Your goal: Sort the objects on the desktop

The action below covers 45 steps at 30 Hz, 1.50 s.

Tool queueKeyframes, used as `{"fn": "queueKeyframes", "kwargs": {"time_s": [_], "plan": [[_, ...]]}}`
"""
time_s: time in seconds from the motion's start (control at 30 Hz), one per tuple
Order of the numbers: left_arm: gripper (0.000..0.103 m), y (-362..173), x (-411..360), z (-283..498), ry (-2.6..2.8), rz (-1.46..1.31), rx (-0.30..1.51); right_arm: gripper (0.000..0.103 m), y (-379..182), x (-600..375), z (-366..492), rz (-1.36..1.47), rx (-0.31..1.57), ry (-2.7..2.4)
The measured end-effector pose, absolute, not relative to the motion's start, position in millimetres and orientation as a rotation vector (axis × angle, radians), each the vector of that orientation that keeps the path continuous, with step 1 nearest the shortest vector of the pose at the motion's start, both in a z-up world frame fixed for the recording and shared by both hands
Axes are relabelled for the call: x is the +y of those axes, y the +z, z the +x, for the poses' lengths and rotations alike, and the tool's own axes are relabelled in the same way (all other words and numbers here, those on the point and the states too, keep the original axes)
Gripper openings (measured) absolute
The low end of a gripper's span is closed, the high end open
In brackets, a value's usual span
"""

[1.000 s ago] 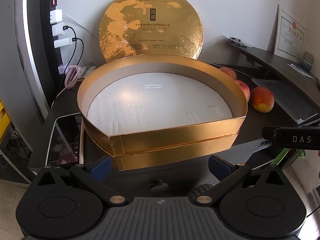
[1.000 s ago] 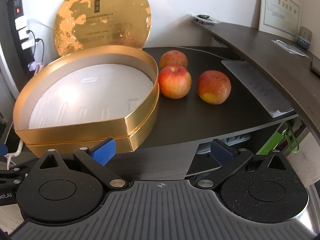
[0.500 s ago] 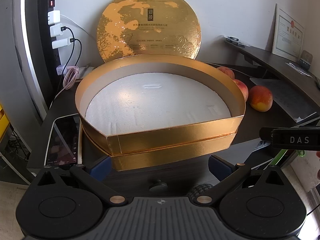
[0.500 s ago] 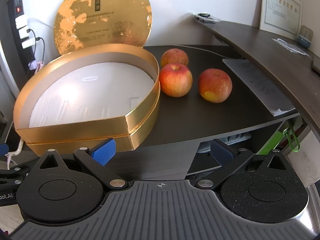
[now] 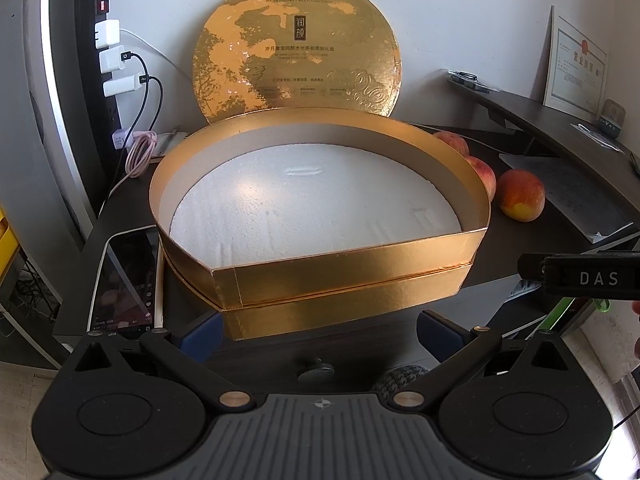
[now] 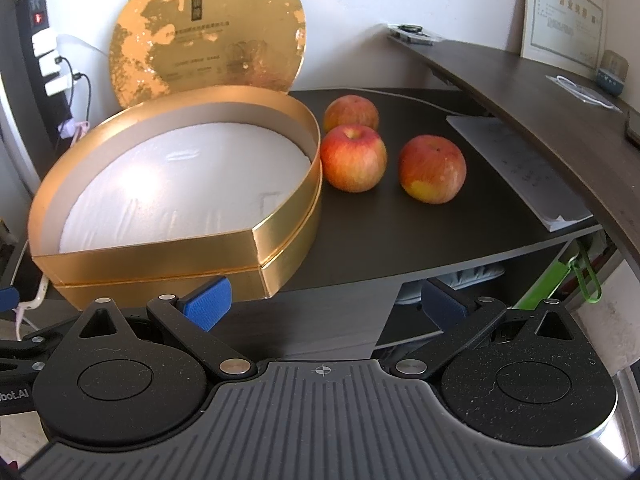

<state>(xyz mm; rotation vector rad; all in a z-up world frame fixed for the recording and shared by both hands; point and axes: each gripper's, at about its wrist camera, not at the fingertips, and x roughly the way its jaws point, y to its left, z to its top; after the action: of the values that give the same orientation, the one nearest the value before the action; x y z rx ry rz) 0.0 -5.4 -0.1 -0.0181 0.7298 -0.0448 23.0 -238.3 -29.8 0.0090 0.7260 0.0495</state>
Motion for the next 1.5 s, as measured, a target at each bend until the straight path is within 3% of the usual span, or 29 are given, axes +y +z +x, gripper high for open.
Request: {"fn": "queueKeyframes", "kwargs": {"time_s": [1.1,1.5], "plan": [[0.103,-7,-7,3,-0.103,-0.049,0.775,0.103,-32,-245,25,0.037,0.71,0.04],[0.103,-5,-20,4,-0.125,0.019,0.76,0.103,-35,-263,37,0.202,0.725,0.079]]}}
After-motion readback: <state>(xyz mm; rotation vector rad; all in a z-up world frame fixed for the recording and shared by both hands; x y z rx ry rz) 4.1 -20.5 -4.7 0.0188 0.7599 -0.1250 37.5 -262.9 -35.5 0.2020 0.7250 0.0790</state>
